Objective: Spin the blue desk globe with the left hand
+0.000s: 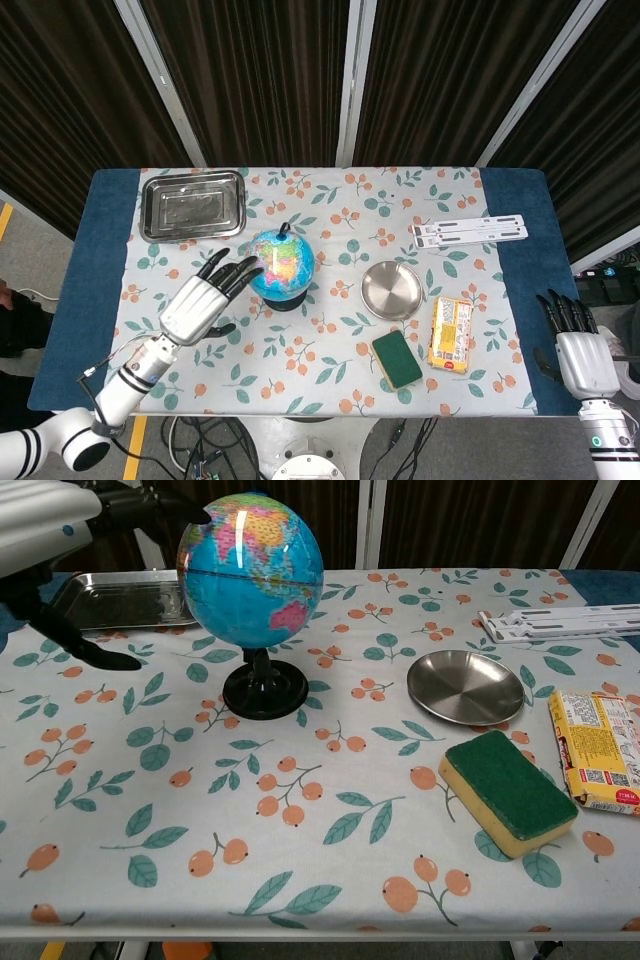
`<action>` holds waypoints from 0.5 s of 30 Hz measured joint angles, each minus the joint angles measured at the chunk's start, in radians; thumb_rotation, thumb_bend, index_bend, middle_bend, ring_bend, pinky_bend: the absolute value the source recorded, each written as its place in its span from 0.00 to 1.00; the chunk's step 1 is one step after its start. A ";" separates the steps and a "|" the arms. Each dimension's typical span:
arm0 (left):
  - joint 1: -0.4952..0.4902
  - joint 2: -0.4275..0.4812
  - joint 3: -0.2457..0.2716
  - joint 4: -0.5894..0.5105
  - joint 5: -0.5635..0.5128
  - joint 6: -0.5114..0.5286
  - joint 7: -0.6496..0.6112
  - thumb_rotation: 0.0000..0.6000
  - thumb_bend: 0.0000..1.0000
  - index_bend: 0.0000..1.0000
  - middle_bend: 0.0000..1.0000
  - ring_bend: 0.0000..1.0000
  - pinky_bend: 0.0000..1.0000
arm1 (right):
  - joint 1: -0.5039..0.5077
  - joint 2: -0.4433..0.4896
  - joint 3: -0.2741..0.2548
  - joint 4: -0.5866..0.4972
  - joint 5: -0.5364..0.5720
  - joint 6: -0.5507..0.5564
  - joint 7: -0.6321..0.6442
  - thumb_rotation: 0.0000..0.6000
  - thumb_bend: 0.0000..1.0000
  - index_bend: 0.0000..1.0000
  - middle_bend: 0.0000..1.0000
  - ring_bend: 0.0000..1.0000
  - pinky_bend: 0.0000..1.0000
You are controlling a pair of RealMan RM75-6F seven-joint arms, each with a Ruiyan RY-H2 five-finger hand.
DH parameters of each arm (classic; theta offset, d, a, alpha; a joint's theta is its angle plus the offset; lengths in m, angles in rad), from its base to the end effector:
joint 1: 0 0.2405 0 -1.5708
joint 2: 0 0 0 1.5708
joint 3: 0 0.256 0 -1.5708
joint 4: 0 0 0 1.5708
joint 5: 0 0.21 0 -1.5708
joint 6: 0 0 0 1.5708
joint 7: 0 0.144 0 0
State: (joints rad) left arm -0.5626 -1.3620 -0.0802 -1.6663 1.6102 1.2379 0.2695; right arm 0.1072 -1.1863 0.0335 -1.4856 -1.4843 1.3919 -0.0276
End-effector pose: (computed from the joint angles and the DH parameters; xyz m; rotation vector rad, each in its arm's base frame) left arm -0.1466 0.2769 0.0490 -1.9228 -0.5965 -1.1968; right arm -0.3351 -0.1858 0.1365 1.4609 -0.9101 0.7807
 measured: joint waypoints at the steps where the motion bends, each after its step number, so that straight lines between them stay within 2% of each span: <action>1: 0.003 0.001 -0.001 0.001 -0.002 0.004 -0.001 1.00 0.01 0.09 0.08 0.29 0.12 | 0.000 0.000 0.000 0.000 0.000 0.000 -0.001 1.00 0.30 0.00 0.00 0.00 0.00; 5: 0.014 0.002 -0.004 0.011 0.002 0.034 -0.010 1.00 0.01 0.09 0.08 0.24 0.12 | 0.001 -0.001 0.000 -0.002 -0.001 -0.001 -0.004 1.00 0.30 0.00 0.00 0.00 0.00; 12: 0.032 0.004 -0.003 0.022 0.044 0.092 -0.040 1.00 0.01 0.09 0.06 0.06 0.10 | 0.001 -0.001 -0.001 -0.004 -0.001 -0.002 -0.007 1.00 0.30 0.00 0.00 0.00 0.00; 15: 0.027 -0.002 0.001 0.029 0.082 0.101 -0.057 1.00 0.01 0.09 0.06 0.05 0.09 | 0.002 -0.002 -0.001 -0.005 -0.001 -0.003 -0.010 1.00 0.30 0.00 0.00 0.00 0.00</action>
State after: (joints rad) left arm -0.5360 -1.3637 -0.0790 -1.6374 1.6922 1.3387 0.2127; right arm 0.1093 -1.1880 0.0322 -1.4911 -1.4858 1.3890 -0.0375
